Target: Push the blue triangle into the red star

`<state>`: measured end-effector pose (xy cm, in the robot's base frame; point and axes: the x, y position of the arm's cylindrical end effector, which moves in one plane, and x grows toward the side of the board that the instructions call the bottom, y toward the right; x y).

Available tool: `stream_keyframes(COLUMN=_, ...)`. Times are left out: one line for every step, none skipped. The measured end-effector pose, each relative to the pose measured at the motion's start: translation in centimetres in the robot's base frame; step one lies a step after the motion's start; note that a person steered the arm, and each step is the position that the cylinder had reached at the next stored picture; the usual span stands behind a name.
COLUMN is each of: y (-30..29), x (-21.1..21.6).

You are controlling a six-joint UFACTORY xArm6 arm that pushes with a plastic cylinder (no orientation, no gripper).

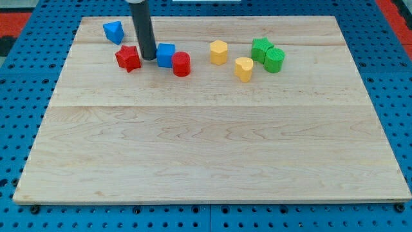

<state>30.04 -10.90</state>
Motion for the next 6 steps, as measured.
stream_keyframes(y=1.4, x=-6.1)
stream_keyframes(y=-6.2, x=-10.6)
stream_keyframes(y=-10.8, x=-10.1)
stream_keyframes(y=-10.6, x=-2.9)
stream_keyframes(y=-7.0, x=-0.6)
stream_keyframes(y=-7.1, x=-5.1)
